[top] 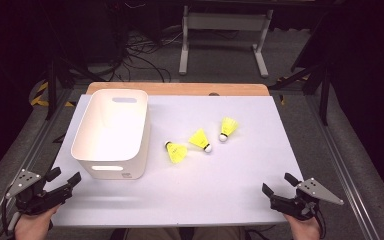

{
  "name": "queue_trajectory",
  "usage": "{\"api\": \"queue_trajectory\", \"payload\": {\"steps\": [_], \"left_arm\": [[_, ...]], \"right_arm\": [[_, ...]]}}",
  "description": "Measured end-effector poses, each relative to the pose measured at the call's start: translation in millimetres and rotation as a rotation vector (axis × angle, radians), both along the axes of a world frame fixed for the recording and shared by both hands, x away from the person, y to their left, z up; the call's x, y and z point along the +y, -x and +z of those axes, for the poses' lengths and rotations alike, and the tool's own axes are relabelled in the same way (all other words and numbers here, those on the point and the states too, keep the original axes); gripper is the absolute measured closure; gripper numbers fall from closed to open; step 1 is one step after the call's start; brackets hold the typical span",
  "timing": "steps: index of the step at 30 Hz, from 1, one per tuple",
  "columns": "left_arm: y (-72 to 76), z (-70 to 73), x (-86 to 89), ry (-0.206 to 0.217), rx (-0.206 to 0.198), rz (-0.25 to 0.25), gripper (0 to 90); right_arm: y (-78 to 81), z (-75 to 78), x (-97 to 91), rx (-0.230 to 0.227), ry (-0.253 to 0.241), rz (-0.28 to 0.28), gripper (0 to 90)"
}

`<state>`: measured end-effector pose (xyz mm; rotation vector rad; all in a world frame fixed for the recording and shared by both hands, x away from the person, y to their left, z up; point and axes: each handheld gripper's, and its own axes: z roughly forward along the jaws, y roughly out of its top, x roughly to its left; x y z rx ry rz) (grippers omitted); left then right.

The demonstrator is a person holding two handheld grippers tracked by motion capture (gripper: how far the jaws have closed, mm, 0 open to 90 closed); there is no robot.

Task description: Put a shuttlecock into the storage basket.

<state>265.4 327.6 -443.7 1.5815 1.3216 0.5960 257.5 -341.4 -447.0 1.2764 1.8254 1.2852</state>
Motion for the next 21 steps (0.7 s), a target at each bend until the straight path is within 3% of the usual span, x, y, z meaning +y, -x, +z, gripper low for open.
{"api": "queue_trajectory", "payload": {"steps": [21], "left_arm": [[-1.8, 11.6, 9.7, 0.001, -0.014, 0.034, 23.7]], "right_arm": [[-0.5, -0.4, 1.0, 0.0, 0.005, 0.001, 8.4]]}}
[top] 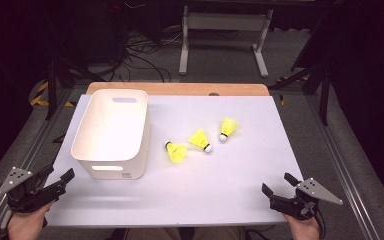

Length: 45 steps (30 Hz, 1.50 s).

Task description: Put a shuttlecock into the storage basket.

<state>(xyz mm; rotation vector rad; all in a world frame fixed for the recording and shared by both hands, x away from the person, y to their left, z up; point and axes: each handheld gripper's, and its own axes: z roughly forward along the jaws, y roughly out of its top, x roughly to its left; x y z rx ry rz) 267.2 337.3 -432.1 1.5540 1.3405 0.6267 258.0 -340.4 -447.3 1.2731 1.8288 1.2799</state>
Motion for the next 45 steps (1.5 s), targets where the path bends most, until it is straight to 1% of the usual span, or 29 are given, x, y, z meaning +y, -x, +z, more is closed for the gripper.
{"api": "queue_trajectory", "payload": {"steps": [4, 7, 17, 24, 27, 32, 33, 35, 38, 42, 45], "left_arm": [[-1.6, 8.0, 2.5, 0.008, -0.02, 0.004, 24.1], [-3.6, 10.9, 3.8, 0.008, -0.023, 0.005, 24.1], [-13.7, 27.9, 4.5, 0.01, -0.036, 0.003, 24.5], [-19.1, 37.7, 5.7, 0.005, -0.032, 0.006, 24.5], [-21.5, 42.6, 5.7, -0.01, -0.031, 0.007, 23.6], [-23.6, 51.6, 7.2, 0.0, -0.031, 0.008, 23.7], [-24.3, 52.8, 7.0, 0.006, -0.03, 0.005, 23.7], [-25.2, 54.0, 6.8, 0.007, -0.029, 0.004, 23.7], [-28.6, 56.4, 5.6, 0.004, -0.015, 0.002, 22.5], [-33.1, 61.2, 2.1, 0.003, -0.017, -0.003, 22.4], [-36.6, 64.1, -0.2, 0.016, -0.012, -0.007, 22.3]], "right_arm": [[-0.7, 0.2, -0.3, -0.01, -0.003, 0.004, 8.3], [-1.3, 0.0, -0.1, -0.004, -0.002, 0.006, 8.2], [-0.6, 0.4, -0.2, -0.004, -0.006, 0.008, 8.2], [-1.1, 0.2, -0.3, 0.002, -0.009, 0.005, 8.0], [-0.6, 0.6, -0.1, 0.0, -0.009, 0.006, 8.0], [-1.2, 0.3, 0.8, 0.006, -0.007, 0.007, 8.0], [-0.8, 0.6, 0.9, 0.004, -0.008, 0.007, 8.0], [-0.5, 0.7, 0.9, 0.001, -0.007, 0.007, 8.0], [-0.5, 0.6, 0.6, 0.002, -0.011, 0.006, 7.9], [-0.9, 0.4, 0.5, 0.004, -0.01, 0.006, 7.9], [-1.0, 0.4, 0.5, 0.005, -0.012, 0.006, 7.8]]}}
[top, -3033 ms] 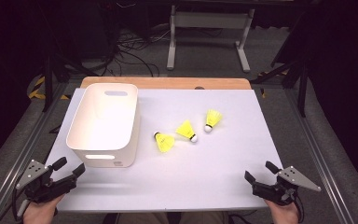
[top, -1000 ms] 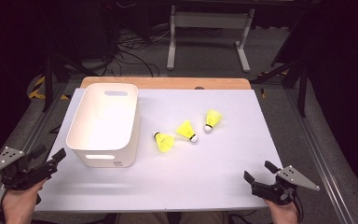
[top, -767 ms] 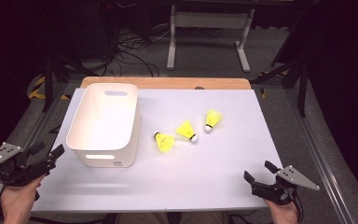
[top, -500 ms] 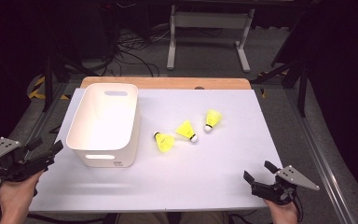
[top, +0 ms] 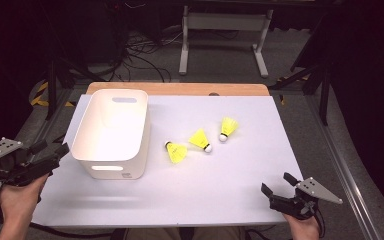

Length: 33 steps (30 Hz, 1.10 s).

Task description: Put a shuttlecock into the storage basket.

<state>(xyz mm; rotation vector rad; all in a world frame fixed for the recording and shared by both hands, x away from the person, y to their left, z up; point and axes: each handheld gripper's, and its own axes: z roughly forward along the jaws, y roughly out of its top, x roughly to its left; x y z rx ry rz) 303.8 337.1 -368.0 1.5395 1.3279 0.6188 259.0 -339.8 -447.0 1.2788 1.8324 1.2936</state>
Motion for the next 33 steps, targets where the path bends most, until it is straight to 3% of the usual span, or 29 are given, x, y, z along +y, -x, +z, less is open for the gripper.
{"api": "queue_trajectory", "payload": {"steps": [6, 11, 24, 33], "left_arm": [[-6.9, 7.6, -5.0, 0.009, 0.018, -0.016, 22.2], [-10.7, 13.7, -11.1, -0.003, 0.008, -0.019, 22.6], [-22.1, 27.3, -28.5, -0.027, 0.037, -0.058, 26.5], [-32.7, 32.2, -44.2, -0.042, 0.052, -0.115, 27.9]], "right_arm": [[-0.2, 0.0, -0.9, 0.005, -0.007, -0.007, 7.8], [-0.5, -0.3, -1.6, 0.009, -0.015, -0.006, 7.8], [-0.6, -0.4, -0.7, 0.012, -0.011, 0.004, 7.8], [-0.9, -0.6, -0.2, 0.013, -0.013, 0.008, 7.8]]}}
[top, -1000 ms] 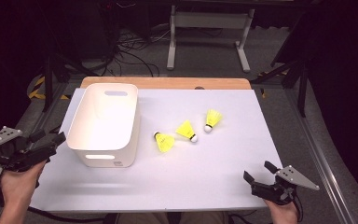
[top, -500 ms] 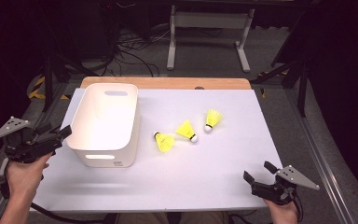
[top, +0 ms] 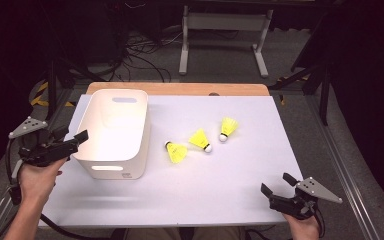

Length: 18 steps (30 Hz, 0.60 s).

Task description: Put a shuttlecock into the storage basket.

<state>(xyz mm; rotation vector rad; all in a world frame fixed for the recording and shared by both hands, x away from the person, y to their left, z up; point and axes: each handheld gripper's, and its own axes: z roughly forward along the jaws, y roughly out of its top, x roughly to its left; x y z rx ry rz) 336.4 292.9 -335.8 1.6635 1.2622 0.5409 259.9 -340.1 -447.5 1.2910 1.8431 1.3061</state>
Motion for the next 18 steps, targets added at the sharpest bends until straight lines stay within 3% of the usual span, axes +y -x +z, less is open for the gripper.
{"api": "queue_trajectory", "payload": {"steps": [18], "left_arm": [[-15.0, 5.5, -27.1, -0.017, 0.036, -0.114, 31.4]], "right_arm": [[0.5, 0.1, 0.0, -0.004, 0.004, 0.002, 8.1]]}}
